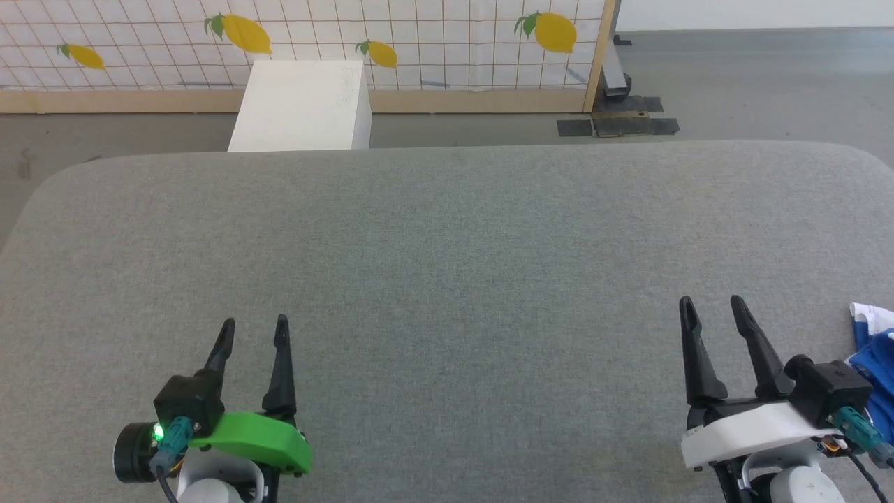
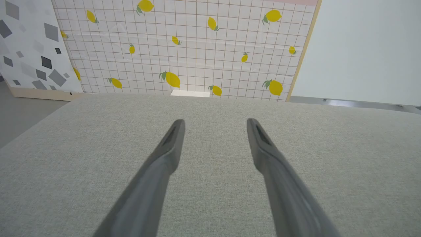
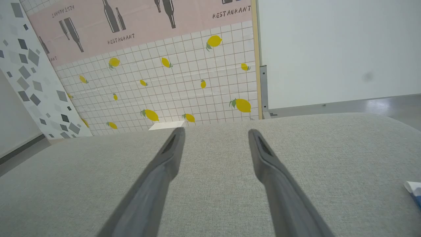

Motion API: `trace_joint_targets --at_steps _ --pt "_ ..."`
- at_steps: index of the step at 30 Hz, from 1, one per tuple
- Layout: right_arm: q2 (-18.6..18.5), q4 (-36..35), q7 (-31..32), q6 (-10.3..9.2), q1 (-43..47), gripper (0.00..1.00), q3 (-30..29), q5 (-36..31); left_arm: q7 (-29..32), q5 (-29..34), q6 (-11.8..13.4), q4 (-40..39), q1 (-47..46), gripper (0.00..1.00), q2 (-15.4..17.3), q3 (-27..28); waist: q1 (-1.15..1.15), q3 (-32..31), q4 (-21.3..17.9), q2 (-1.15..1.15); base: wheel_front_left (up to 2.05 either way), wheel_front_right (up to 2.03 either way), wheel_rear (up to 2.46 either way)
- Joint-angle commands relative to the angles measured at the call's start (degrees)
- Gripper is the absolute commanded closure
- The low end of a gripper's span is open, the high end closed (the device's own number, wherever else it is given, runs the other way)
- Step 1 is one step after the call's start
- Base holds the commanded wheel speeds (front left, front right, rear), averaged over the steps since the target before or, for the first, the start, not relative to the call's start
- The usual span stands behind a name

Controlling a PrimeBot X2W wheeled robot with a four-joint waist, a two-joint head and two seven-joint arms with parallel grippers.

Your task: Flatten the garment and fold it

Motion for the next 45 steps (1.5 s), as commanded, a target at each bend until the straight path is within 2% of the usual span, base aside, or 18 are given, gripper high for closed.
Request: trace_joint_targets --at_steps 1,45 --pt "0.0 0.0 0.0 0.0 0.0 1.0 0.0 0.0 0.0 0.0 0.0 0.0 0.0 1.0 0.0 0.0 0.0 0.0 0.0 0.0 0.0 0.0 0.0" --pt "0.0 -3.0 4.8 -0.03 0.7 1.0 0.3 -4.2 4.8 2.6 1.3 -3.8 1.2 1.0 -0.2 -0.3 0.0 -0.8 -0.7 0.0 0.0 0.0 0.0"
